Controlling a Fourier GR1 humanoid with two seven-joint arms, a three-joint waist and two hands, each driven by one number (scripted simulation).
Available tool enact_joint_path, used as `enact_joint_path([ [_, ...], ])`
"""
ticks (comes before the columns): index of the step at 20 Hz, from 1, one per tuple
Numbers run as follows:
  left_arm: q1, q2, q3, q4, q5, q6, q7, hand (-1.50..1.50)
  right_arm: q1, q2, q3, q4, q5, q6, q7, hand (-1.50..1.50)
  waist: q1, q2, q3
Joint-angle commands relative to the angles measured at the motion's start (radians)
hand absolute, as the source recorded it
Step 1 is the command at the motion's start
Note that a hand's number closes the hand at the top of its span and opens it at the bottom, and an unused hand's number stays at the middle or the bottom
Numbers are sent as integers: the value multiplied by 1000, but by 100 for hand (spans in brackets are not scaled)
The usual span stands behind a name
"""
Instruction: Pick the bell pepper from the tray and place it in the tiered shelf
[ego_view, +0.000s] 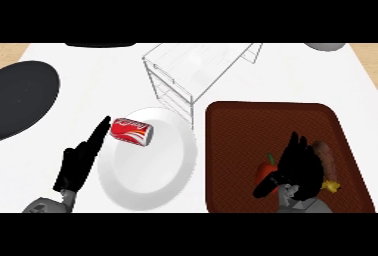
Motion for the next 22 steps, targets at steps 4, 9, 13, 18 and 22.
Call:
enact_joint_path([
  [4,28,-31,-8,-23,-14,25,32,0,18,49,-43,10,67,141,179,-150,-9,4,0],
  [9,-7,-19,20,26,-14,-12,22,0,-32,74,-51,84,75,124,186,-150,-6,8,0],
  [13,-9,-58,-2,28,-39,5,31,0,-51,75,-72,112,77,128,158,-150,-8,8,0],
  [18,30,-23,25,-24,-36,-26,35,0,-116,75,-81,225,57,105,65,150,4,8,1],
  [22,-16,-32,46,-7,-48,-31,77,0,-20,75,-2,175,79,22,41,150,-6,6,1],
])
